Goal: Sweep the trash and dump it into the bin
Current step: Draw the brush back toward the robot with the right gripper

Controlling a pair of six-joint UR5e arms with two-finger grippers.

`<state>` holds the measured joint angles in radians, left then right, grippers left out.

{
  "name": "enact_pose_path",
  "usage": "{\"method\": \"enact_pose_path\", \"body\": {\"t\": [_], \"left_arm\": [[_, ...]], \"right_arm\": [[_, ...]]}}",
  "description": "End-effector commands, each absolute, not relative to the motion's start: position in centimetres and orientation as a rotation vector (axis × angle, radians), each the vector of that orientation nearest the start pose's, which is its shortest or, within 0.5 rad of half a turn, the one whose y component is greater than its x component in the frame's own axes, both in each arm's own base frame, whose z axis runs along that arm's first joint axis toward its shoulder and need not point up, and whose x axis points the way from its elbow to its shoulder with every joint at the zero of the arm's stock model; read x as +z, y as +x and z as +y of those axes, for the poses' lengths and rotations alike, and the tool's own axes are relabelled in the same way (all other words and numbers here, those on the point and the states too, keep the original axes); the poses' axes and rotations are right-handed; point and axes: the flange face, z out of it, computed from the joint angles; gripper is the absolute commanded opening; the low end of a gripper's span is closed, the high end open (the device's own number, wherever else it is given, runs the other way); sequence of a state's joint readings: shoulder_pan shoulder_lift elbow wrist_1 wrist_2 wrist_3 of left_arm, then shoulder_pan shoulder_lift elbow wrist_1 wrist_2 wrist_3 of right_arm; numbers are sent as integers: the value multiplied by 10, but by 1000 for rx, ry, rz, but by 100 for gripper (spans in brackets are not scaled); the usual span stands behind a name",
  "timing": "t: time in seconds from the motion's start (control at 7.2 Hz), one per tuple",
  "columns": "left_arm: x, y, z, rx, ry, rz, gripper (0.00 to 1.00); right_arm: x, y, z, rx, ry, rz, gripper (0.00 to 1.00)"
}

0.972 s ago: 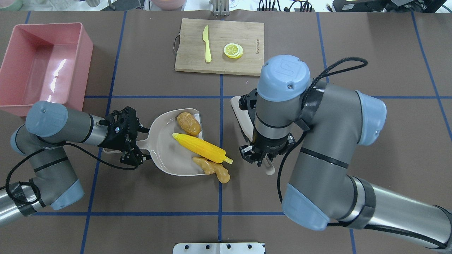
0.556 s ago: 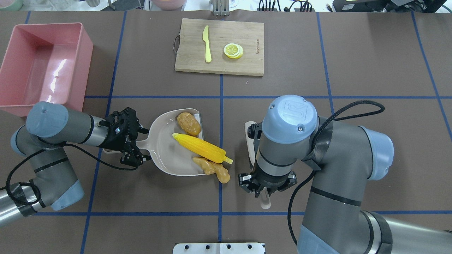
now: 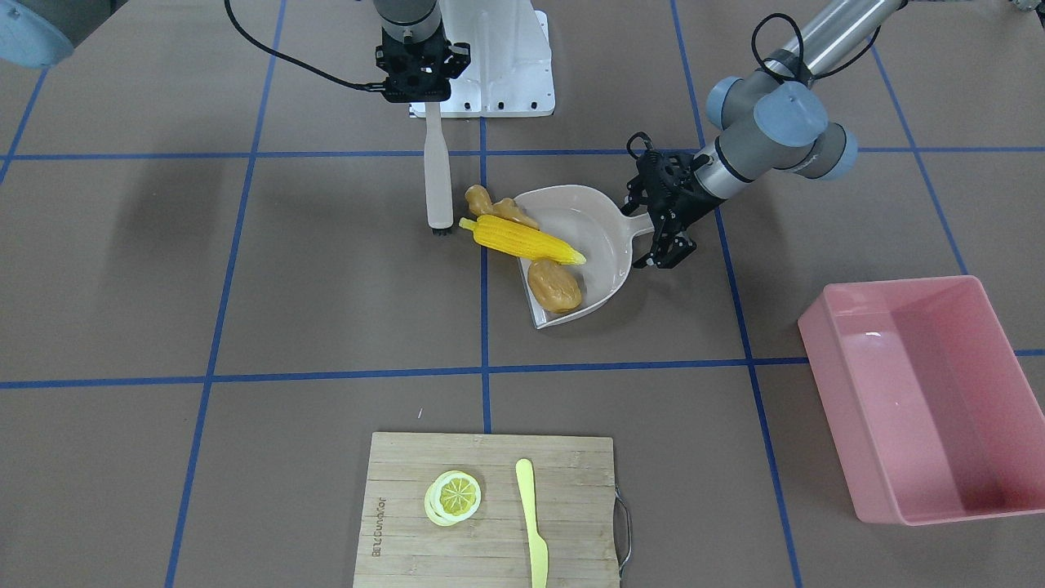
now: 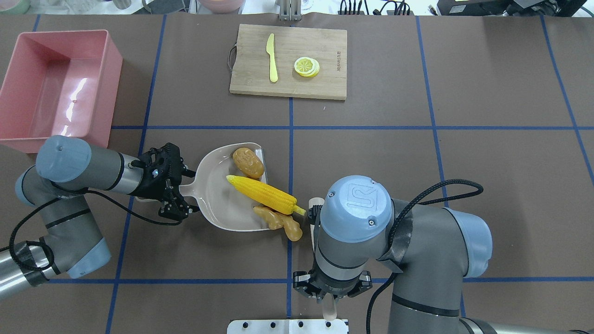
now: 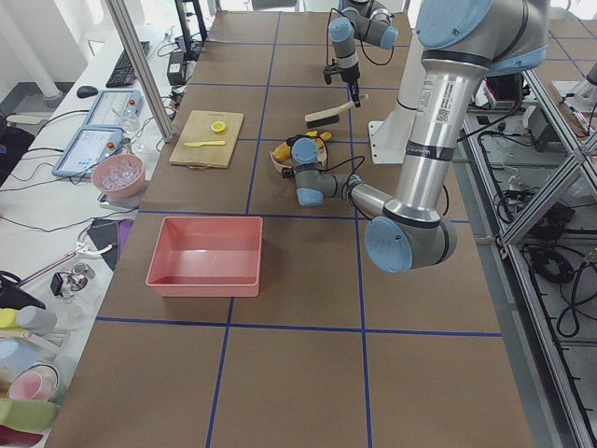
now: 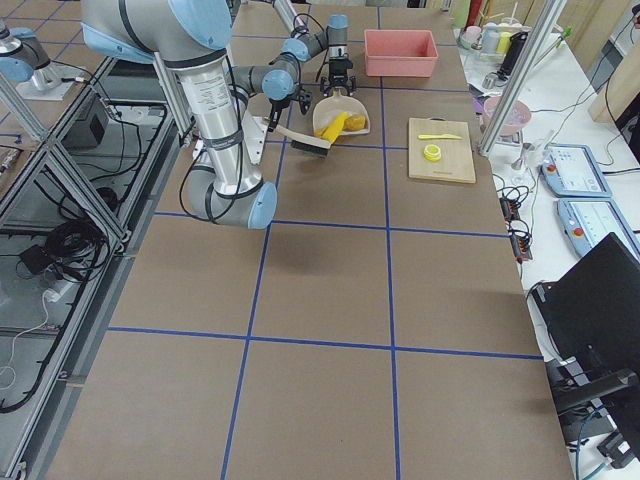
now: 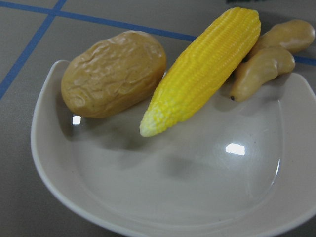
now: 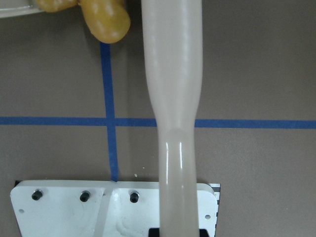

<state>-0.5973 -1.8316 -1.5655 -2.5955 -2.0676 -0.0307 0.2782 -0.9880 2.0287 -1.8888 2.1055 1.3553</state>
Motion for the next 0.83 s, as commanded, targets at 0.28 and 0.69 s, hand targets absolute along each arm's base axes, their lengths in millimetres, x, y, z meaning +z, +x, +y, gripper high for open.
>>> {"method": "enact_pose_path", "body": {"t": [0.28,0.69], "left_arm": [[404,450,-409,1111,945,1035,97],[403,450,-408,1112,946,1037,97]], "right_arm": [[163,-533,-229,-153,-323,-829,0],[161,-539,-259,-148,-296,-862,0]]}}
